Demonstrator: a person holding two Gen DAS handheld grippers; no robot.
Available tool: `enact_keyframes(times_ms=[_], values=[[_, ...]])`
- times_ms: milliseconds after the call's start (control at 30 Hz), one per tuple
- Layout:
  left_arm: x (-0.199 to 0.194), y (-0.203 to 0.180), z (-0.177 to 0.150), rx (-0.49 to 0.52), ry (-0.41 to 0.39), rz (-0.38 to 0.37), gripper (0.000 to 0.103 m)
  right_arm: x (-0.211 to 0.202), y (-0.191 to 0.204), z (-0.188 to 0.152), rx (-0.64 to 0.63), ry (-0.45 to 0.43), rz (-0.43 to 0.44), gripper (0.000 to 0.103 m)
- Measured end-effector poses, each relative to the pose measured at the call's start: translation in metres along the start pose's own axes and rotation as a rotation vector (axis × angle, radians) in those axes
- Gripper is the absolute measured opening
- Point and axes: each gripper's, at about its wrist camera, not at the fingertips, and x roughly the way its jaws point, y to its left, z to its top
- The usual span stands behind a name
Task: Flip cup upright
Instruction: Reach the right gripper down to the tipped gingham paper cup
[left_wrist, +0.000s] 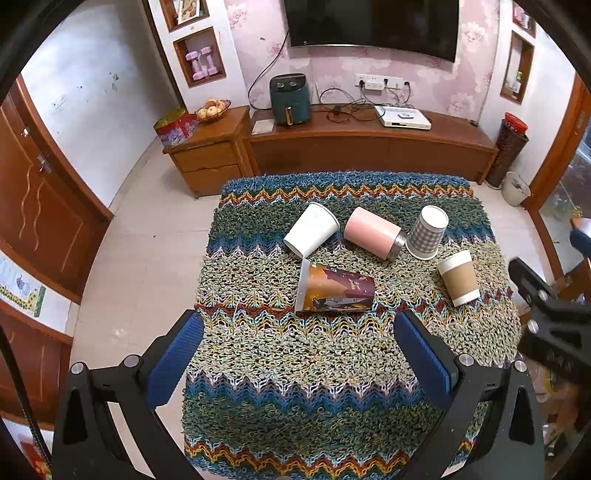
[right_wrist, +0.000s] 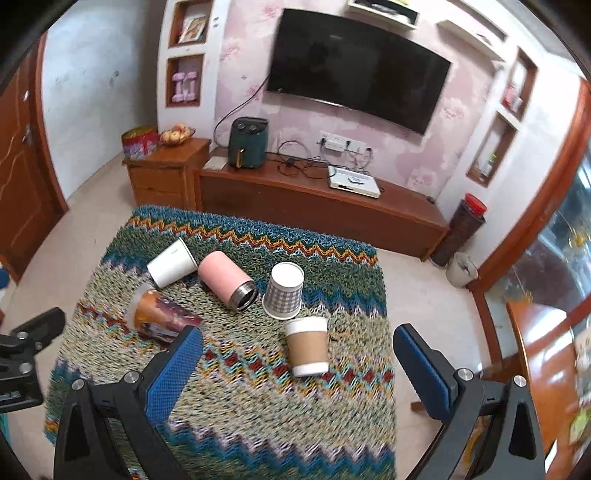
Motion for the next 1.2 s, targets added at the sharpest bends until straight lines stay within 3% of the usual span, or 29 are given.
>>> enact_keyframes(times_ms=[167, 367, 500, 667, 867, 1000, 1200], values=[[0.012, -0.01, 0.005, -0.024, 0.023, 0.014, 0.103, 0.051, -0.008, 0.031, -0.145, 0.057, 0.056, 0.103], [0.034, -0.016, 0.002, -0.055, 0.075, 0.048, 0.103, 0.126, -0.005, 0.059, -0.357, 0.172, 0.182, 0.103], [0.046, -0.017, 0.001, -0.084, 0.106, 0.064, 0.102, 0.171, 0.009, 0.059, -0.538, 0.251, 0.211, 0.102], [0.059, -0.019, -0.001, -0.113, 0.133, 0.081, 0.102, 0.218, 0.026, 0.054, -0.669, 0.362, 0.236, 0.099], [0.072, -0.022, -0.002, -0.135, 0.159, 0.086, 0.102, 0.254, 0.037, 0.055, -0.71, 0.452, 0.281, 0.099], [0.079, -0.027, -0.002, -0.134, 0.17, 0.087, 0.102, 0.274, 0.037, 0.057, -0.682, 0.528, 0.321, 0.082], [0.084, -0.033, 0.001, -0.133, 0.18, 0.089, 0.102, 0.289, 0.033, 0.059, -0.639, 0.593, 0.363, 0.079]])
